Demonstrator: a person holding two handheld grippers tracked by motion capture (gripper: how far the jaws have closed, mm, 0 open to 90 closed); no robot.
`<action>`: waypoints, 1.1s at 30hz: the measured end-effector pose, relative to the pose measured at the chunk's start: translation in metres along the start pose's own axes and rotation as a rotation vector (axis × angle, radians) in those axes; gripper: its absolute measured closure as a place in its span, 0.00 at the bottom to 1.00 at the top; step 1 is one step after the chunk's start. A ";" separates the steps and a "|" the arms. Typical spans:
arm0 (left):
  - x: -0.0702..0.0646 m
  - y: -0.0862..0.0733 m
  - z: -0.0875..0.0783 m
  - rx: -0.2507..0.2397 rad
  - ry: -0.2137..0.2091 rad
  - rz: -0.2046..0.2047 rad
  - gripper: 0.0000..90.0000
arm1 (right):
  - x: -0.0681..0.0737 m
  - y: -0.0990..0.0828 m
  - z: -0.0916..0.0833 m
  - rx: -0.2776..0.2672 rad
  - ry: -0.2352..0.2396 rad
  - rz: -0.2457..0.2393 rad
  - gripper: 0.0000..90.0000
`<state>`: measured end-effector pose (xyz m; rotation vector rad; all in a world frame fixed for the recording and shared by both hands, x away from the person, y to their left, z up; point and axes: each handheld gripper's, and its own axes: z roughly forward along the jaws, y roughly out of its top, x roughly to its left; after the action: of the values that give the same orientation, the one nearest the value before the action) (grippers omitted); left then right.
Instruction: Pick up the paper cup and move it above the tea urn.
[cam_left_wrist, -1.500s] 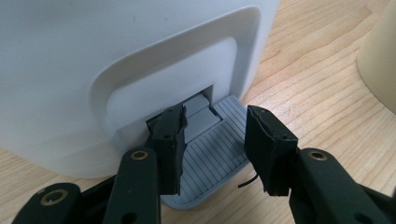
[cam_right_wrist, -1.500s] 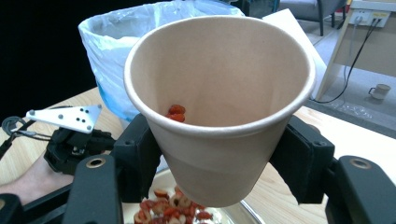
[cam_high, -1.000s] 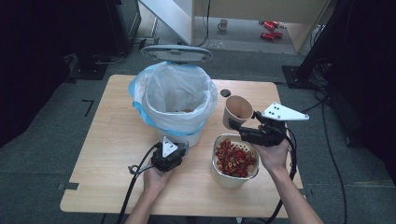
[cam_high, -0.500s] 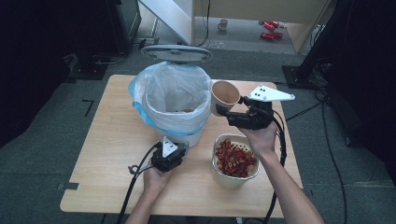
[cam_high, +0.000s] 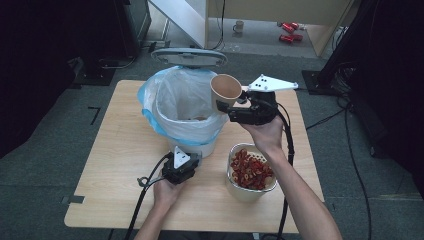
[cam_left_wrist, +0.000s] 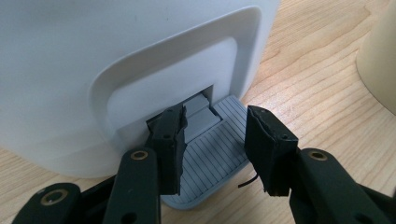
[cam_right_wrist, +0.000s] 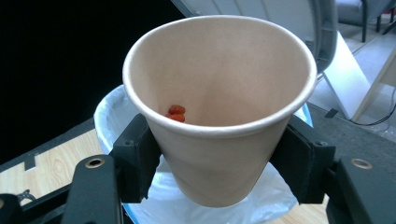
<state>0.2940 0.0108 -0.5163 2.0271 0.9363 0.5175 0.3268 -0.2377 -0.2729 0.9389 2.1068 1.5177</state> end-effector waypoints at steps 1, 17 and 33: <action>0.000 0.000 0.000 0.000 0.000 0.000 0.65 | 0.000 0.001 0.001 0.005 -0.002 0.002 0.41; 0.000 0.000 0.000 -0.001 0.000 -0.001 0.65 | 0.002 0.017 0.032 0.057 -0.002 0.003 0.39; 0.001 0.000 0.000 0.000 -0.002 -0.001 0.65 | 0.008 0.019 0.051 0.095 0.001 0.007 0.34</action>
<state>0.2943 0.0115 -0.5163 2.0266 0.9354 0.5149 0.3599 -0.1939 -0.2727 0.9797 2.1952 1.4334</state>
